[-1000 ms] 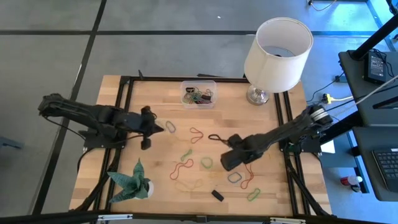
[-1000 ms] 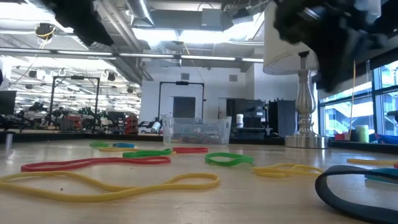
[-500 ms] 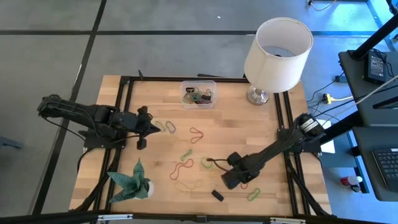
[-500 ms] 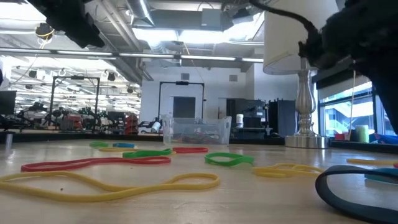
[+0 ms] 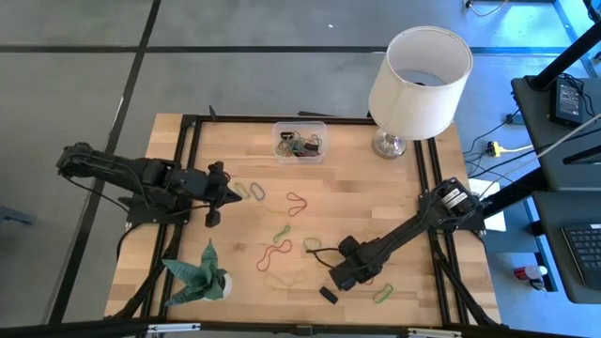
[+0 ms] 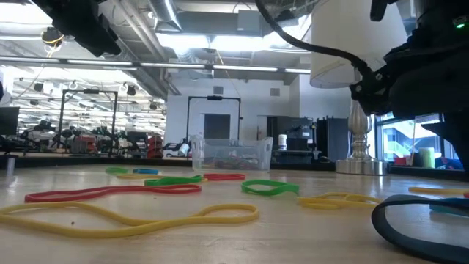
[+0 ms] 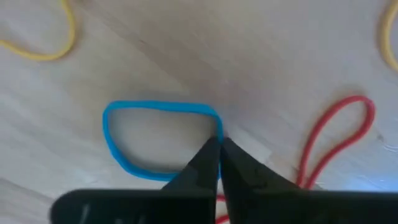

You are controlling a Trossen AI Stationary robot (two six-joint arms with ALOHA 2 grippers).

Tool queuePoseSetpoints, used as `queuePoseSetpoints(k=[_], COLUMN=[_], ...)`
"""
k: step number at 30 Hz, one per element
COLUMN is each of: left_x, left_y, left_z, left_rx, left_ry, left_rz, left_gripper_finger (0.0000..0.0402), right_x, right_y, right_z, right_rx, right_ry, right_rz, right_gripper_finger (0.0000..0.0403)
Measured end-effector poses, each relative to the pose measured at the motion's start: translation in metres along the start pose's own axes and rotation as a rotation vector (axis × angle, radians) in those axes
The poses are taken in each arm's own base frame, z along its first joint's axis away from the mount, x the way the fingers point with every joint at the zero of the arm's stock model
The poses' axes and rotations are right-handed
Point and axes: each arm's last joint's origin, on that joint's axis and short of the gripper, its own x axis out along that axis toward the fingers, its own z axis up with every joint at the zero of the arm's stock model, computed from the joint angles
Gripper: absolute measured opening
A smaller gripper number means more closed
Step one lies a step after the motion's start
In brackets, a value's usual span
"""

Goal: Pick and place rubber bands into bin
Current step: Put the blue rubber band into the transparent bin

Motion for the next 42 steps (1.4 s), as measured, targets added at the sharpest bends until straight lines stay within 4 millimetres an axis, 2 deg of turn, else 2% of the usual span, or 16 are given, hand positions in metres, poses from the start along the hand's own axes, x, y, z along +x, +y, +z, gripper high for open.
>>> queuePoseSetpoints(k=[5,8,13,19,25,29,35,38,42], left_x=[0.000,0.000,0.001,0.004,0.006,0.008,0.008,0.009,0.009], left_y=[0.000,0.000,0.002,0.004,0.007,0.011,0.020,0.023,0.026], left_z=[0.000,0.000,0.001,0.001,0.002,0.004,0.005,0.005,0.006], left_rx=[0.009,0.065,0.093,0.082,0.067,0.054,0.007,-0.028,-0.053], left_ry=[0.001,-0.001,-0.014,-0.016,-0.027,-0.038,-0.037,-0.039,-0.039], left_rz=[-0.003,0.000,0.079,0.175,0.276,0.347,0.396,0.412,0.425], left_gripper_finger=[0.0002,0.0002,0.0001,0.0005,0.0002,0.0003,0.0003,0.0005,0.0002], right_x=[-0.021,-0.053,-0.092,-0.129,-0.163,-0.187,-0.188,-0.173,-0.143], right_y=[0.003,-0.001,-0.020,-0.046,-0.068,-0.087,-0.098,-0.100,-0.104], right_z=[0.004,0.014,0.043,0.107,0.189,0.239,0.304,0.333,0.363], right_rx=[0.010,0.040,0.041,-0.084,-0.251,-0.294,-0.395,-0.422,-0.425], right_ry=[-0.069,-0.165,-0.344,-0.482,-0.706,-0.886,-0.944,-0.909,-0.815], right_rz=[0.081,0.171,0.230,0.219,0.247,0.234,0.120,0.069,0.017], right_gripper_finger=[0.0005,0.0004,0.0002,0.0001,0.0000,0.0000,0.0000,0.0000,0.0000])
